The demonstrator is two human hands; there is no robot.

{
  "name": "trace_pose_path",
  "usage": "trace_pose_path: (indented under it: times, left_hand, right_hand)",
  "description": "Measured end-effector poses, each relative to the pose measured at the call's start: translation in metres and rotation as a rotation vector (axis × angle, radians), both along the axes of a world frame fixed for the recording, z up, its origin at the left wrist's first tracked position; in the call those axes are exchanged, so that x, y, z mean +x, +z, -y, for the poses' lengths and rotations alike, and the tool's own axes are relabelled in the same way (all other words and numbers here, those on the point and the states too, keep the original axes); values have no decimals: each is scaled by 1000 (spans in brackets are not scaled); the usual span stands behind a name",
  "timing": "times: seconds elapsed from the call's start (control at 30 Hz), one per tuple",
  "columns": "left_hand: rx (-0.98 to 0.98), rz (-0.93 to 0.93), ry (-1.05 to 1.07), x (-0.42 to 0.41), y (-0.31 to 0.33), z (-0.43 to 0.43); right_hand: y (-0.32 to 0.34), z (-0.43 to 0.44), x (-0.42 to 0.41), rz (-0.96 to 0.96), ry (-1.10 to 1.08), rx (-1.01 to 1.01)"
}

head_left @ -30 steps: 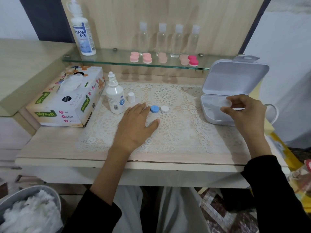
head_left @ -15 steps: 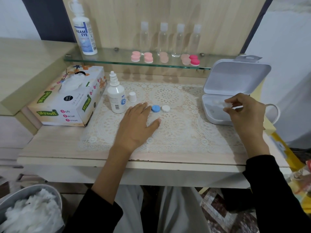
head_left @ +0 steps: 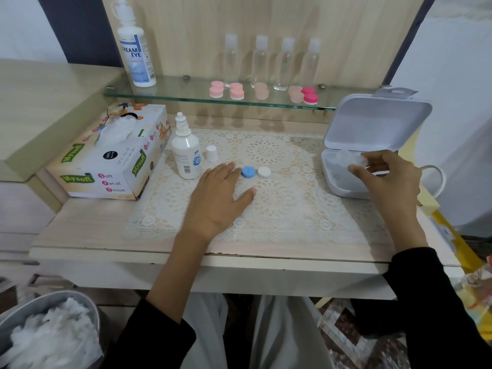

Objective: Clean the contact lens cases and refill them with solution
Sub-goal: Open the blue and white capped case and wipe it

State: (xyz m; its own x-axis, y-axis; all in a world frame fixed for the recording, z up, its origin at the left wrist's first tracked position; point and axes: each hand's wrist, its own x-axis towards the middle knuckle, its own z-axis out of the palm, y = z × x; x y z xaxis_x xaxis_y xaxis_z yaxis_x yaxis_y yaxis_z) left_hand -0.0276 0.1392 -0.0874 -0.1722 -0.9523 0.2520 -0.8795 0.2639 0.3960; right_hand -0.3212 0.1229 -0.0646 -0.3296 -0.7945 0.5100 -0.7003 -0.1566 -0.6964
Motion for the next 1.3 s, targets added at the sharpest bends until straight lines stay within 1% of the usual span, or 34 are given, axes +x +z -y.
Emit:
trace_pose_path:
  times: [0.1,0.3,0.43,0.63,0.97,1.1,1.2,1.3]
  left_hand:
    - [-1,-1,1,0,1,-1]
    - [10,-4,4,0,1,-1]
    - [16,-29,3,0,3,-1]
    - [33,-90,2,1,5,-2]
    - [32,-178,11,2,0,2]
    - [6,-212,4,4,-3,3]
    - [-52,-310,24,5,-2,3]
    - [-120,-427,44,7,1,0]
  right_hand:
    - [2,-1,8,56,66,-20]
    - [4,-4,44,47,171,-51]
    - [2,-7,74,55,285,22]
    - [-14,-7,101,17,432,214]
    - [-24,-8,108,-70,442,250]
    - [-24,-10,108,-67,434,239]
    - [-25,-12,108,-163,401,209]
    - [-25,-13,108,-161,407,228]
